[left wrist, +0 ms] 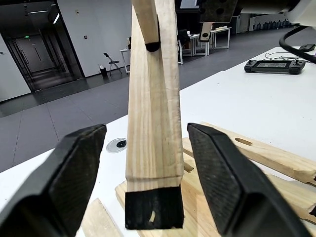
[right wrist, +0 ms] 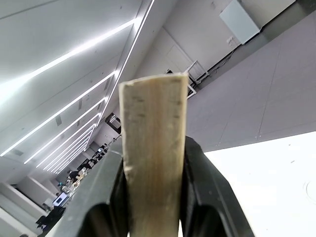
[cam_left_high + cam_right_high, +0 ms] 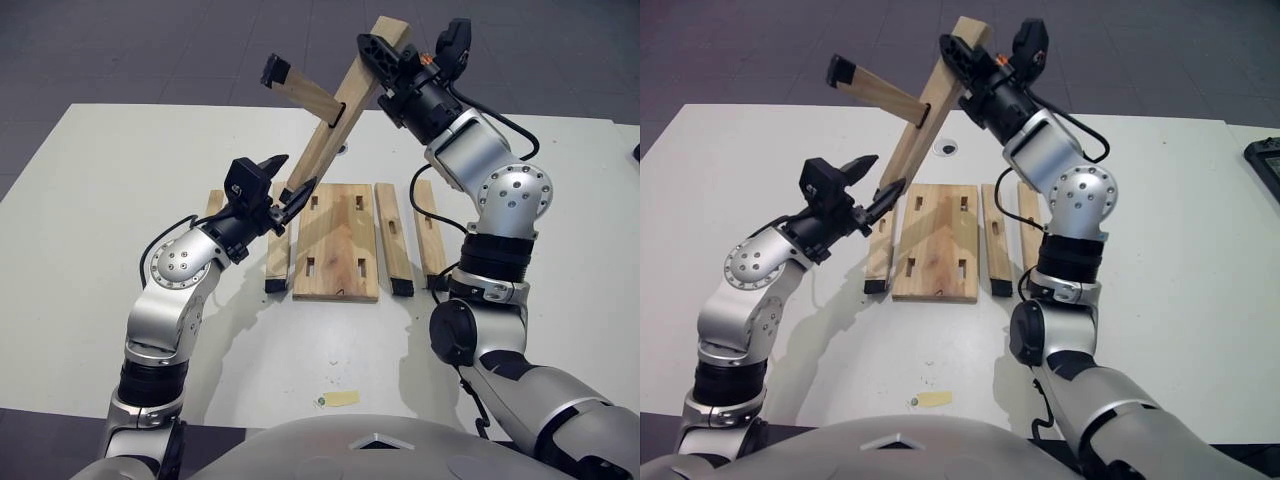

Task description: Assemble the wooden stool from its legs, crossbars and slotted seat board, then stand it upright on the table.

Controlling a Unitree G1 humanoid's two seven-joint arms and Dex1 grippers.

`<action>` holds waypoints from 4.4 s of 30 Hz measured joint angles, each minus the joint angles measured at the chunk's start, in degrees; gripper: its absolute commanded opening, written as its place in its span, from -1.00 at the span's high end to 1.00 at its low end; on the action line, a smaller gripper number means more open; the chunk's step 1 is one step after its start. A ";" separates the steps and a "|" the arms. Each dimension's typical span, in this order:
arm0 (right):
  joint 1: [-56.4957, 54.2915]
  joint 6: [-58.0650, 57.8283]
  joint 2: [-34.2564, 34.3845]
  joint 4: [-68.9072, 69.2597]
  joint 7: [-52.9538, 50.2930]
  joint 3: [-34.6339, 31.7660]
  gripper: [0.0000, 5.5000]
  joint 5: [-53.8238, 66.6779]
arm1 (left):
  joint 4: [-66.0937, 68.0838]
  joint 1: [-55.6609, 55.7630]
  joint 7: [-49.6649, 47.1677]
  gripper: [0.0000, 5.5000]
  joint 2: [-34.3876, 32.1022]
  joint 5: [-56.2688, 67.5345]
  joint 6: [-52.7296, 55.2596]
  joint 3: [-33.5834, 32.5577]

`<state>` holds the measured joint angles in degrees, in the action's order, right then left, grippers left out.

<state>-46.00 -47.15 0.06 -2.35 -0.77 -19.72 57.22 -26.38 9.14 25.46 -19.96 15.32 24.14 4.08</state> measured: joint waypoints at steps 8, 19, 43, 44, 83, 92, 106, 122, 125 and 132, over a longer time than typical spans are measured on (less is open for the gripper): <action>0.09 3.04 -4.10 4.20 -1.03 -2.28 0.63 -1.31 | -0.01 -6.68 3.53 -0.81 -5.94 -1.68 3.31 1.38; 2.39 0.24 -8.72 2.42 -2.31 -5.45 0.63 1.02 | -9.86 -7.03 16.35 -0.96 -21.50 -12.51 4.15 17.15; 3.99 6.71 -5.98 5.99 -3.78 -4.55 0.63 2.08 | 15.95 3.36 2.46 -0.96 -5.77 -31.35 -11.04 21.84; 4.26 7.02 -6.00 6.34 -4.00 -4.47 0.63 1.39 | 17.16 4.21 1.99 -0.96 -5.48 -32.10 -11.90 21.83; 32.03 21.12 0.53 16.59 -6.02 -1.22 0.63 -7.98 | 8.64 18.12 -22.13 -0.96 13.63 15.85 -1.43 -23.78; 33.17 27.90 2.03 14.45 -3.26 1.20 0.63 -12.75 | 9.65 18.55 -21.91 -0.96 13.60 16.45 -1.69 -23.11; 37.17 37.44 -2.07 19.31 0.58 15.99 0.62 -31.34 | 7.63 18.54 -24.37 -0.96 14.93 16.96 -1.75 -21.26; 40.88 38.50 -2.40 21.44 -1.78 13.84 0.60 -32.73 | -0.97 15.90 -34.37 -0.96 21.70 17.98 -0.15 -17.81; 40.72 39.26 -3.07 21.06 -1.71 14.94 0.60 -33.43 | -1.41 15.07 -34.91 -0.96 22.43 16.86 0.19 -15.30; 40.40 40.72 -8.97 20.00 2.13 21.09 0.60 -40.29 | -1.58 15.08 -35.12 -0.96 22.78 12.87 0.15 -12.02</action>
<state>-5.61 -6.43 -8.91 17.65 1.37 1.37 16.93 -27.96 24.21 -9.66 2.81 28.19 24.29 -7.94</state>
